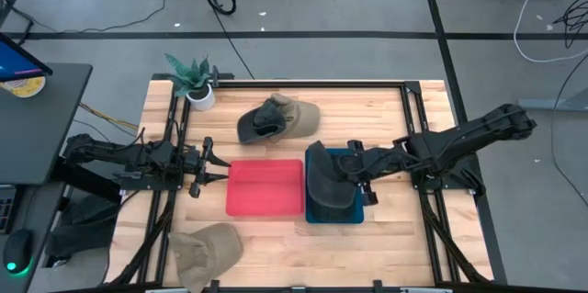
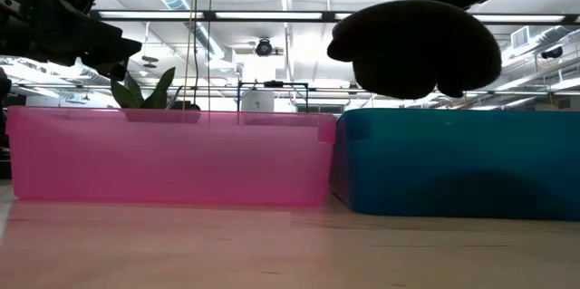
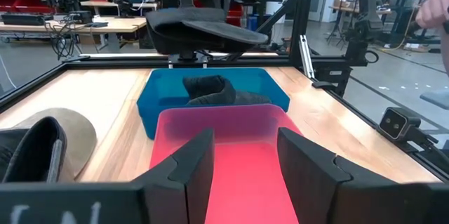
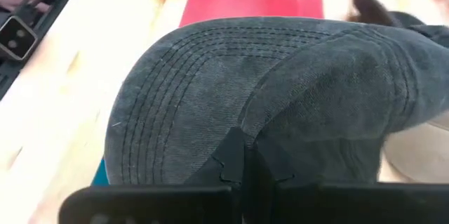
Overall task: Pick & Place hat
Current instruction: Put the top black cap into the blue bin
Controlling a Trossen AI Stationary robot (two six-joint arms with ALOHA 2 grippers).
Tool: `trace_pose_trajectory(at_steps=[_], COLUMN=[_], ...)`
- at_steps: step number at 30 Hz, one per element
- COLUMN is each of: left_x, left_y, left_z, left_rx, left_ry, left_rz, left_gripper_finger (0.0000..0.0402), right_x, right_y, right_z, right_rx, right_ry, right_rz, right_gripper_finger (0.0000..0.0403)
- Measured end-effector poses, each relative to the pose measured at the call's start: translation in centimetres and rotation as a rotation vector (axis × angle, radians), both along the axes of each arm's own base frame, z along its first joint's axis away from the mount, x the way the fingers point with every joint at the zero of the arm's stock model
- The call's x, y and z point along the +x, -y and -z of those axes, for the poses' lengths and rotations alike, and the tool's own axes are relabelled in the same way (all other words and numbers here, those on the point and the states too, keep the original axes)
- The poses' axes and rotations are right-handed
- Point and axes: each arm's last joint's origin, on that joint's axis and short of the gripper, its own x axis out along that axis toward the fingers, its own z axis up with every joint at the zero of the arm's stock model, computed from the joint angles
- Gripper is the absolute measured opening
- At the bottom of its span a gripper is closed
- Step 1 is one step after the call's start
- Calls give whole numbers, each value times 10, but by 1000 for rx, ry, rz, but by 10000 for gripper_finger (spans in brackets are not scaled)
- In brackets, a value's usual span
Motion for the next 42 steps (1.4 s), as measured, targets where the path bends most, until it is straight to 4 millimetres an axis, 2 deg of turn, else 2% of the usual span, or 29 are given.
trace_pose_trajectory(at_steps=[19,34,42], left_x=[0,0,0], left_y=[0,0,0], left_z=[0,0,0], left_rx=[0,0,0], left_ry=[0,0,0], left_rz=[0,0,0], left_gripper_finger=[161,161,161], right_x=[4,6,10], right_y=[-3,-5,-6], right_z=[0,-3,-10], right_rx=[26,94,90], right_ry=[21,45,133], right_rz=[-43,-38,-59], right_gripper_finger=[12,146,177])
